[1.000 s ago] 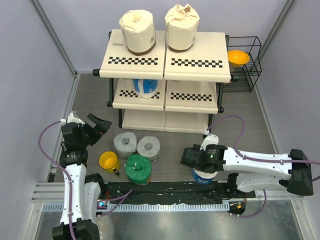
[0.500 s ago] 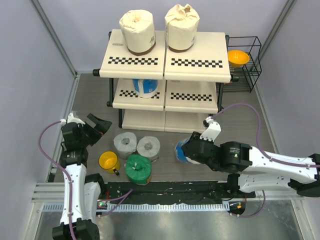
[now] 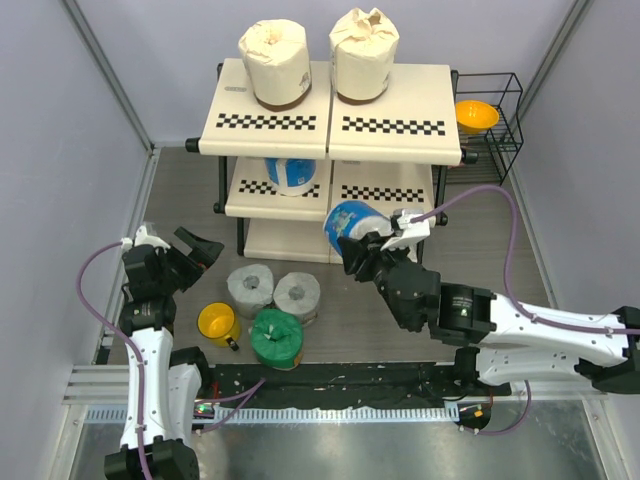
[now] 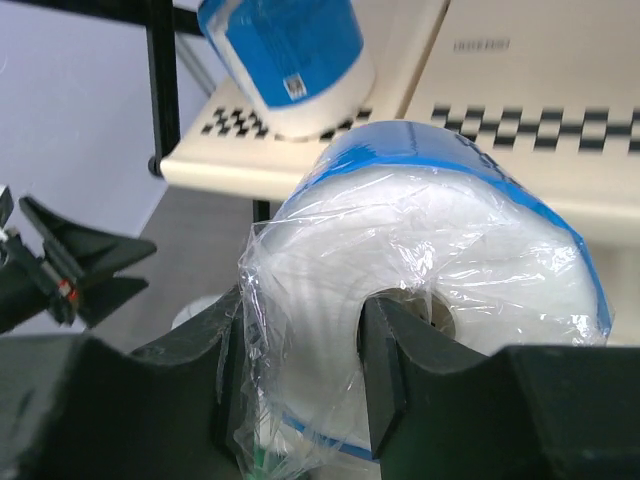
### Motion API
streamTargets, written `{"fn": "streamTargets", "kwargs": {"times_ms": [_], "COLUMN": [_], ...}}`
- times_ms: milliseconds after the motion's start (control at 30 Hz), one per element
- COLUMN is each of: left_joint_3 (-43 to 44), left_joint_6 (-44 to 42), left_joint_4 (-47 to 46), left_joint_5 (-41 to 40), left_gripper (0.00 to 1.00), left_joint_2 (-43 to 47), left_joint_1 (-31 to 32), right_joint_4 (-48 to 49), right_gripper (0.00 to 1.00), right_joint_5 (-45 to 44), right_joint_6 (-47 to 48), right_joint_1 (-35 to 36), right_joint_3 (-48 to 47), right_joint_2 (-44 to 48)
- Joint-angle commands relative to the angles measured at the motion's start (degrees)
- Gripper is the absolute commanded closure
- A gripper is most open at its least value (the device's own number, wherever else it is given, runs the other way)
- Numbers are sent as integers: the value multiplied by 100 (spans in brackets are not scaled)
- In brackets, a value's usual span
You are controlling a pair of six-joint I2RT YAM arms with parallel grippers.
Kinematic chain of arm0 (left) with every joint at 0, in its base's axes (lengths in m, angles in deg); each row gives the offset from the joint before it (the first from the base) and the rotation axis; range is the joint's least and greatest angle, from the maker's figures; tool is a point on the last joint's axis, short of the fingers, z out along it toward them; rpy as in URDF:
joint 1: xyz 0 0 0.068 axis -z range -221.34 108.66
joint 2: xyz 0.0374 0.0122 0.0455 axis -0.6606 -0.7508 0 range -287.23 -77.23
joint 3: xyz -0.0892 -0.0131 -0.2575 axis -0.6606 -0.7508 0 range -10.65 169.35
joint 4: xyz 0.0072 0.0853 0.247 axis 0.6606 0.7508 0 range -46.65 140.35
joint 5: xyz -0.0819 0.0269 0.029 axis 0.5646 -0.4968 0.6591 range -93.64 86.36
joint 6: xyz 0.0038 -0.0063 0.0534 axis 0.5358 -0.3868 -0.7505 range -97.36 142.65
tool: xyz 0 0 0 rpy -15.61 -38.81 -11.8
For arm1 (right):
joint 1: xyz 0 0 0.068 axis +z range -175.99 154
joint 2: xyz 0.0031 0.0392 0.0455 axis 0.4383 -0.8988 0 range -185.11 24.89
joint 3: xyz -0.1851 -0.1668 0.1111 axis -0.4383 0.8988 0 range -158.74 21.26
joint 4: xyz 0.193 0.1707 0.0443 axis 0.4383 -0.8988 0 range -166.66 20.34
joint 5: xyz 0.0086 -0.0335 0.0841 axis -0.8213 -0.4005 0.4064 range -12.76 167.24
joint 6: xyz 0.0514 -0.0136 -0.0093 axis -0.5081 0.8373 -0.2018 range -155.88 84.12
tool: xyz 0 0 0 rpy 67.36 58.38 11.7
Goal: Place and organize the paper towels onto the shelf
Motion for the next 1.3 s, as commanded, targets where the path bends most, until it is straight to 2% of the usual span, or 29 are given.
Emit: {"fn": "streamTargets", "kwargs": {"times_ms": [0, 233, 533, 1000, 1267], "left_joint_3": [-36, -35, -53, -53, -53], "left_joint_6": [52, 52, 69, 69, 69], "left_joint_4": [-270, -261, -288, -279, -287], "left_joint_5": [186, 212, 230, 212, 203], "left_gripper": [0, 0, 0, 0, 0], "left_joint_2": [-31, -40, -31, -23, -31], "left_joint_1": [-26, -35, -35, -35, -35], "right_joint_4": [2712, 2708, 2506, 2321, 2058], "right_gripper": [63, 63, 63, 63, 62], "right_joint_5": [-810, 639, 1343, 615, 518], "right_joint_6": [2229, 1995, 2100, 2346, 2118], "right_joint_1": [-137, -1323, -1817, -1826, -1826], "right_joint_3": [-250, -847, -1472, -1384, -1165], "right_joint_2": [-398, -970, -1577, -1832, -1665]}}
